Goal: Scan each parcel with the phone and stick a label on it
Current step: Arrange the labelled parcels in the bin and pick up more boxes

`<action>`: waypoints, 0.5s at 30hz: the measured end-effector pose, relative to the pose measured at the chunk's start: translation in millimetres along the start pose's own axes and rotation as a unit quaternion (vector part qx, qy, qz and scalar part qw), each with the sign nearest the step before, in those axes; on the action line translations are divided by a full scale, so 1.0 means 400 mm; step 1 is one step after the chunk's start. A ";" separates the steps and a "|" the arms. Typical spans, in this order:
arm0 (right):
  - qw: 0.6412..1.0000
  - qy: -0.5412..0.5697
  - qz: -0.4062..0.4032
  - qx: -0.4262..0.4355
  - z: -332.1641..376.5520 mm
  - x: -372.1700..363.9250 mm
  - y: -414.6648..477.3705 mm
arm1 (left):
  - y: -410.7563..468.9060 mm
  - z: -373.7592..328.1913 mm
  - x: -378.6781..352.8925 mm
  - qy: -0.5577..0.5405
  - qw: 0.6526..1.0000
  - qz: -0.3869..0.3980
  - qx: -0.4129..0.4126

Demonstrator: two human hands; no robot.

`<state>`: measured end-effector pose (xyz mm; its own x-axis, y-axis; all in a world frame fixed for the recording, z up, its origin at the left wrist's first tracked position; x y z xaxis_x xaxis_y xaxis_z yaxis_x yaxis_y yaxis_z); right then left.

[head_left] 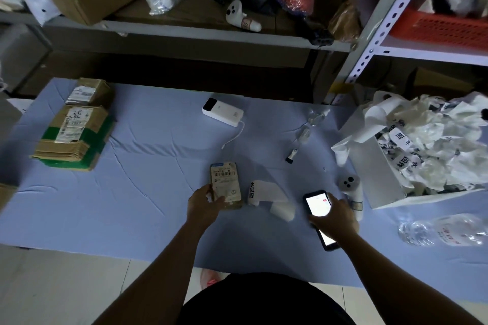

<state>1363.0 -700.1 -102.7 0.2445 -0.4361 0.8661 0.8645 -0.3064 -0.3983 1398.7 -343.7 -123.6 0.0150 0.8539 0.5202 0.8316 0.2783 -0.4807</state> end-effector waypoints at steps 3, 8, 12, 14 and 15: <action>1.000 -0.007 0.003 -0.008 -0.029 -0.034 0.015 | -0.005 -0.005 -0.011 0.052 0.998 -0.020 0.007; 0.996 -0.087 0.006 0.021 -0.019 -0.054 0.049 | -0.019 -0.024 -0.014 0.092 0.995 -0.047 0.018; 0.977 -0.066 0.010 0.200 0.099 -0.054 0.096 | -0.018 -0.071 -0.017 0.146 0.988 -0.047 0.023; 0.960 -0.005 0.038 0.276 0.189 -0.063 0.113 | -0.016 -0.099 -0.012 0.150 0.986 -0.060 0.029; 0.954 0.019 0.059 0.294 0.233 -0.068 0.119 | -0.018 -0.111 -0.008 0.151 0.986 -0.069 0.027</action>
<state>1438.2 -623.9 -117.1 0.3492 -0.4714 0.8098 0.9314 0.2690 -0.2451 1417.2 -368.1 -90.4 0.0758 0.6391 0.7653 0.8061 0.4125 -0.4243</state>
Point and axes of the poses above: each hand's wrist, its own y-axis towards the middle knuckle, its own x-axis out of the back of the hand, z = x × y, the point moved 2 cm from there along y, towards the middle knuckle, and after that the axes turned 6 degrees about x, right-handed, at the moved point
